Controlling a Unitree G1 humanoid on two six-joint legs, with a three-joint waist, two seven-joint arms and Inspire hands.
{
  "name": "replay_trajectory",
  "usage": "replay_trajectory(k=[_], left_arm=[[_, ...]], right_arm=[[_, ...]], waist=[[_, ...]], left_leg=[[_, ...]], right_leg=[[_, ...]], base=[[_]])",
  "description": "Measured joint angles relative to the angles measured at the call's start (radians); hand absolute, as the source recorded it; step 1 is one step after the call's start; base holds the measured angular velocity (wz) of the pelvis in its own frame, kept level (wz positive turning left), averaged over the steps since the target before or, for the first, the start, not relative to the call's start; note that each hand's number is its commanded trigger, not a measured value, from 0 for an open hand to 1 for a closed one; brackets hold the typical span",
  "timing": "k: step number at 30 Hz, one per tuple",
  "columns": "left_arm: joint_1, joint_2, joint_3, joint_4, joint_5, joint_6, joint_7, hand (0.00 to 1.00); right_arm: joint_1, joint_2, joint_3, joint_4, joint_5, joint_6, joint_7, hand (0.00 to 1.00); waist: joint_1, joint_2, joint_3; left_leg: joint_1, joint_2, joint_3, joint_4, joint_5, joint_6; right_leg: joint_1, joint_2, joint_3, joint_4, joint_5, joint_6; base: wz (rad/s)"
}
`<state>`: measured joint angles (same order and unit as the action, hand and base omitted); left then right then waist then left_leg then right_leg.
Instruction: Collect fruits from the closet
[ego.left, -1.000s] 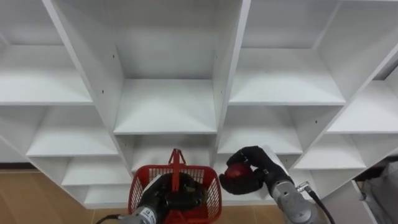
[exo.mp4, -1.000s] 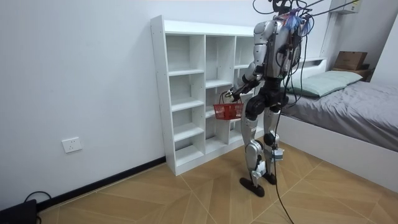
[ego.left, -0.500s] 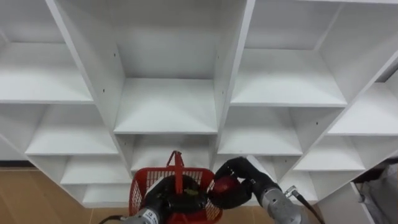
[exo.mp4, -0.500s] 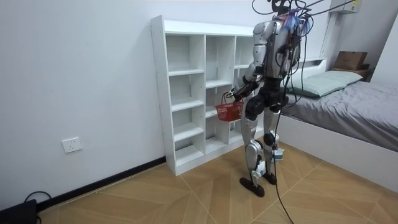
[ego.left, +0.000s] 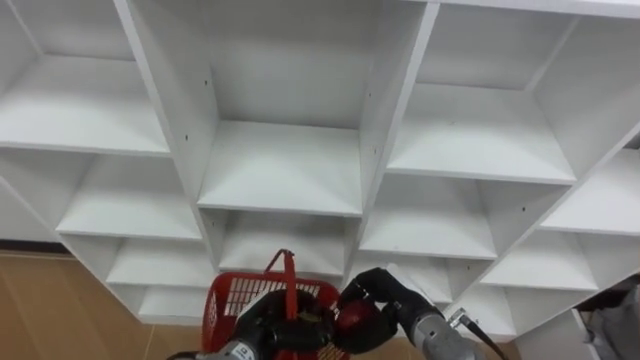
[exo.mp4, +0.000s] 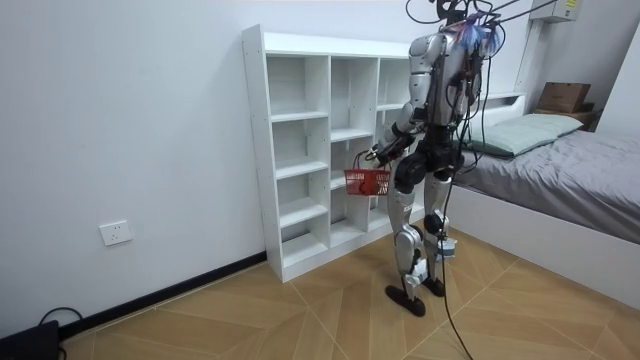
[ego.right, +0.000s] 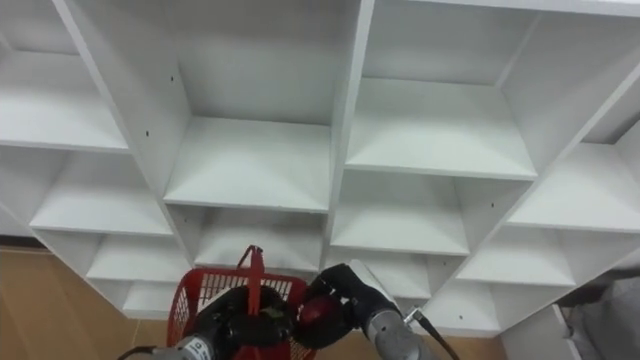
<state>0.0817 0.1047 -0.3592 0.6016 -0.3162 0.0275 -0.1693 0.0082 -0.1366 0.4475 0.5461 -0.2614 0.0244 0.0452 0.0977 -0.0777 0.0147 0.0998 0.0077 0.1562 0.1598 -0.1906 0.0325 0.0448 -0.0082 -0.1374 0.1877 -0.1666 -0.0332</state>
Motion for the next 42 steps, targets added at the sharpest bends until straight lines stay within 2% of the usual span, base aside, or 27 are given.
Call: replay_trajectory(k=[10,23,31,42], left_arm=[[0.001,-0.003,-0.018,0.092,0.006,0.000,-0.001,1.00],[0.003,0.002,-0.029,0.088,0.016,0.000,-0.040,1.00],[0.021,0.006,-0.037,0.086,0.016,-0.005,-0.080,1.00],[0.028,0.005,-0.049,0.086,0.022,-0.005,-0.089,1.00]], right_arm=[[-0.034,0.023,0.012,0.105,-0.028,-0.001,-0.007,1.00],[-0.070,0.031,0.034,0.171,-0.040,-0.001,-0.043,1.00],[-0.118,0.033,0.034,0.195,-0.042,-0.008,-0.091,1.00],[-0.128,0.048,0.034,0.241,-0.040,-0.019,-0.098,1.00]], waist=[[0.023,0.000,0.0007],[0.048,-0.001,0.0014],[0.047,-0.002,0.0021],[0.048,-0.008,0.0090]], left_leg=[[-0.021,0.001,-0.004,0.003,0.000,0.000],[-0.034,-0.001,-0.029,0.007,0.000,0.000],[-0.035,-0.003,-0.034,0.009,0.000,0.000],[-0.035,-0.003,-0.037,0.010,0.000,0.000]], right_leg=[[-0.010,0.001,-0.002,0.004,0.003,-0.002],[-0.011,0.000,-0.019,-0.003,0.003,-0.002],[-0.008,-0.003,-0.029,-0.002,0.003,-0.001],[-0.005,-0.003,-0.031,-0.003,0.003,-0.001]], base=[[0.00],[0.04],[0.01],[0.00]])
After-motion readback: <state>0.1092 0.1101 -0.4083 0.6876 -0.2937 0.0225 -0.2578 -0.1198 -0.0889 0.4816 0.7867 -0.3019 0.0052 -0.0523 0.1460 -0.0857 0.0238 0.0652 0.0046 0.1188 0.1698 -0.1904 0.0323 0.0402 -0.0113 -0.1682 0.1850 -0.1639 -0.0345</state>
